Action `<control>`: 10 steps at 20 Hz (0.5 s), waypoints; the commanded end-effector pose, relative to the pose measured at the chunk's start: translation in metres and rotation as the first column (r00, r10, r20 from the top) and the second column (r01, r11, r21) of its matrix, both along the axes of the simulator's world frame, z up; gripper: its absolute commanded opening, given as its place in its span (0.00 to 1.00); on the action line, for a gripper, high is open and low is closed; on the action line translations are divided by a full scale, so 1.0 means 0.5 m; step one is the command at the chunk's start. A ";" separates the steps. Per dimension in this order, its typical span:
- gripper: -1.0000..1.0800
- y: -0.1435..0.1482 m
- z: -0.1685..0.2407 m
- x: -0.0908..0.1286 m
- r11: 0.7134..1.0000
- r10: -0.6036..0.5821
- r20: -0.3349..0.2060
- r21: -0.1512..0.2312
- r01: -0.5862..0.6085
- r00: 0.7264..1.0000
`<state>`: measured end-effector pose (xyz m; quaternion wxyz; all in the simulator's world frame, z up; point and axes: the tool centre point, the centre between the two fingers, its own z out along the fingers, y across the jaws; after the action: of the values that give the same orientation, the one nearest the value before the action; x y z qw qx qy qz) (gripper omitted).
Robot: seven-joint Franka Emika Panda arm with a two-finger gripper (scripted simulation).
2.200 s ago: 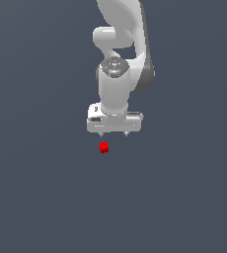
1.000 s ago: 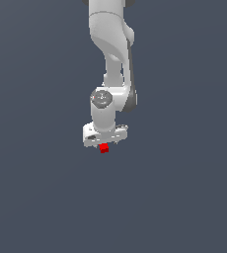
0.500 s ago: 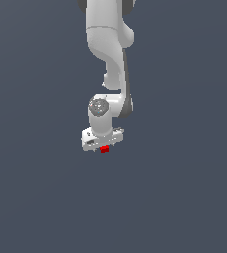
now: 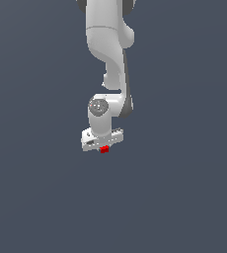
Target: Pick up the red cube and move it to a goal position.
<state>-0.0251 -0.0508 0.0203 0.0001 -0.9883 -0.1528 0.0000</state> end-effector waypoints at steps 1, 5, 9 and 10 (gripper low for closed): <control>0.00 0.000 0.000 0.000 1.000 0.000 0.000 0.000 0.000 1.000; 0.00 0.009 0.007 -0.003 1.000 0.000 0.000 0.000 0.000 1.000; 0.00 0.034 0.027 -0.014 1.000 0.000 0.000 0.000 0.000 1.000; 0.00 0.044 0.035 -0.018 1.000 0.001 0.000 0.000 -0.001 1.000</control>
<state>-0.0320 -0.0358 0.0322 0.0001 -0.9883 -0.1524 0.0007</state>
